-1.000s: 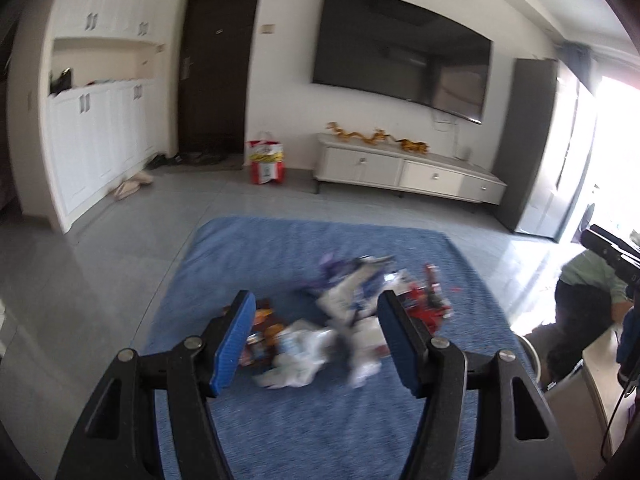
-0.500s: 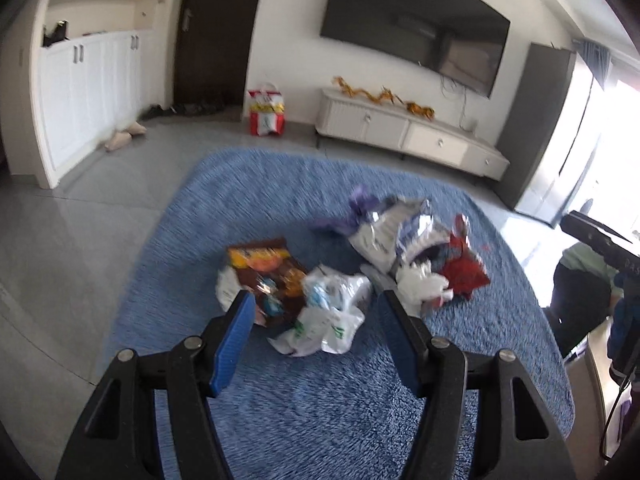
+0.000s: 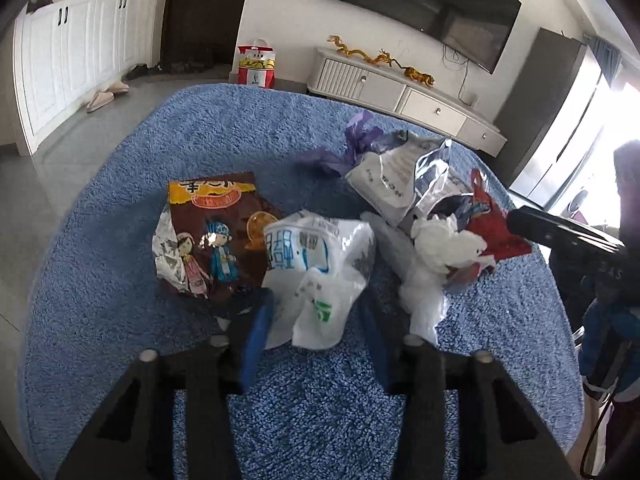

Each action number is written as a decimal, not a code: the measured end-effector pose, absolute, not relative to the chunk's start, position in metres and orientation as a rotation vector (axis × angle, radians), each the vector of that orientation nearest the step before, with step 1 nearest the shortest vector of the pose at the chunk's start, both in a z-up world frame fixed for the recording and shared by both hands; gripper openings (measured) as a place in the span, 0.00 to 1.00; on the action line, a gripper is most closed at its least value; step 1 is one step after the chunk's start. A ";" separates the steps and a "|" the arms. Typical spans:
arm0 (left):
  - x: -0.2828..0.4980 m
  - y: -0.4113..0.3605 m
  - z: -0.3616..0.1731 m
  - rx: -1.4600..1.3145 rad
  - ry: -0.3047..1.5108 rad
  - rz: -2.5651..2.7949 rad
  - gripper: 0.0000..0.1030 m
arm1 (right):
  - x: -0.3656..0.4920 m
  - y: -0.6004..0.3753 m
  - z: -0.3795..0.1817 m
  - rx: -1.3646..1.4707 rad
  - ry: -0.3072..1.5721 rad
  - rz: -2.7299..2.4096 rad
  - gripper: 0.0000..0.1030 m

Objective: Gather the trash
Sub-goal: 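Return to the rug and grasp the white plastic bag with the left tool, then grasp the red snack wrappers with the right tool while the left tool holds the white bag, then carry both items over the bin and open both tools to drop them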

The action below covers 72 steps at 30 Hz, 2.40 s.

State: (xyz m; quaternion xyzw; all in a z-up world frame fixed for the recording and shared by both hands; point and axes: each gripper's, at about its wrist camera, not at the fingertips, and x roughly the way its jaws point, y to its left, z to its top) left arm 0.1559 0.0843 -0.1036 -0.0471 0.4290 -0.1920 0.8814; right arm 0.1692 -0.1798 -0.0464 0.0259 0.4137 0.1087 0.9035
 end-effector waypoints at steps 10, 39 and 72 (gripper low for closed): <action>0.145 0.093 -0.099 -0.161 0.887 -0.384 0.18 | 0.166 -0.191 -0.073 0.154 0.886 0.273 0.17; 0.041 0.098 -0.010 -0.177 0.721 -0.348 0.17 | 0.027 -0.234 0.018 0.108 0.658 0.273 0.14; 0.080 -0.348 -0.056 0.193 0.982 -0.902 0.17 | -0.031 -0.519 -0.060 0.175 0.776 -0.311 0.15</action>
